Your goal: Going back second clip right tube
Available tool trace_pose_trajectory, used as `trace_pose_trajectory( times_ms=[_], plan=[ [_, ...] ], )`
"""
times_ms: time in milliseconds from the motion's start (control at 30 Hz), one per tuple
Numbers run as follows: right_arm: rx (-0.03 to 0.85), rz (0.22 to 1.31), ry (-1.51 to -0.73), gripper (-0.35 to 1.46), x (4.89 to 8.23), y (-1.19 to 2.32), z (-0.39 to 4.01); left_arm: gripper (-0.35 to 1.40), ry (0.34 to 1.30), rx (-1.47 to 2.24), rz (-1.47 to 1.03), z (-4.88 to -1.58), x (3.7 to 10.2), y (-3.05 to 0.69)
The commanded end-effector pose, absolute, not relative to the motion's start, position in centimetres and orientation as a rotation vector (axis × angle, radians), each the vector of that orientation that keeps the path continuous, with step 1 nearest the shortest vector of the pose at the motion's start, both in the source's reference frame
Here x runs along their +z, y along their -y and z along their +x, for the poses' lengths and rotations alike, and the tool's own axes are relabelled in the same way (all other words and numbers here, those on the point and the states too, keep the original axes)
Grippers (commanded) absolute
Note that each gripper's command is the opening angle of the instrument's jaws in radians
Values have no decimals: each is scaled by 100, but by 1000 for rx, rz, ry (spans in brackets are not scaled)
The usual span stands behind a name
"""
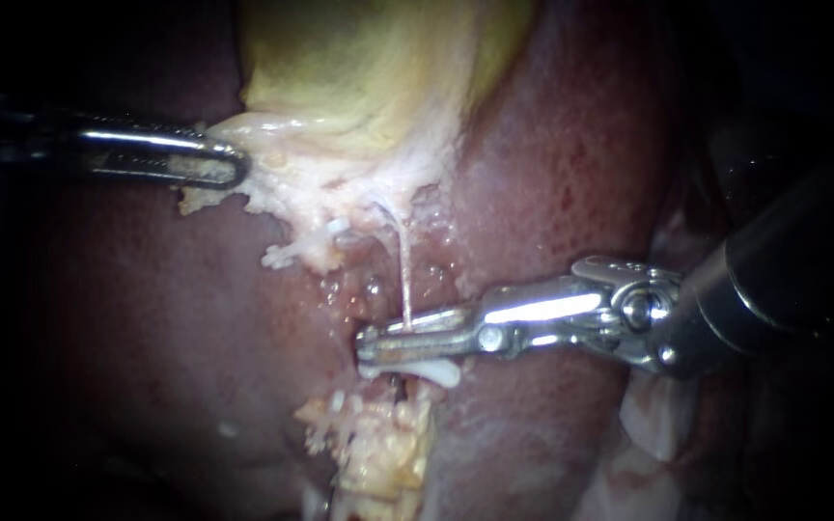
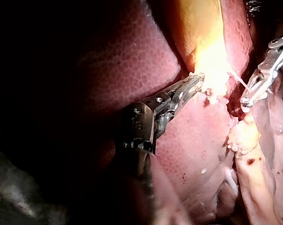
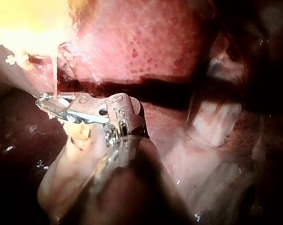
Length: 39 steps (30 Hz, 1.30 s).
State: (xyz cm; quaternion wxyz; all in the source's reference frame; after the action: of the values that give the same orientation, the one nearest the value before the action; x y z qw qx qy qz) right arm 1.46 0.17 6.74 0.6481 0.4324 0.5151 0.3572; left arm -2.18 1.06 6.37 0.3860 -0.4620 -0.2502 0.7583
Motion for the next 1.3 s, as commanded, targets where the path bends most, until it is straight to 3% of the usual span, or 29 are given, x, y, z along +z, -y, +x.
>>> trace_pose_trajectory(
  times_ms=[33,133,333,633,800,1300],
  plan=[
    [808,985,-1168,-26,674,-17,147,-35,637,1931,-1176,-218,637,-106],
    [791,969,-1180,10,674,-17,149,-35,637,1931,-1176,-218,637,-106],
    [751,932,-1197,39,682,-13,158,-35,637,1931,-1176,-218,637,-106],
    [686,830,-1196,45,704,-13,163,-35,636,1930,-1176,-220,635,-105],
    [700,764,-1198,48,712,-21,160,-35,636,1930,-1176,-220,636,-105],
    [696,723,-1187,49,714,-23,154,-35,636,1931,-1176,-218,635,-105]
  ],
)
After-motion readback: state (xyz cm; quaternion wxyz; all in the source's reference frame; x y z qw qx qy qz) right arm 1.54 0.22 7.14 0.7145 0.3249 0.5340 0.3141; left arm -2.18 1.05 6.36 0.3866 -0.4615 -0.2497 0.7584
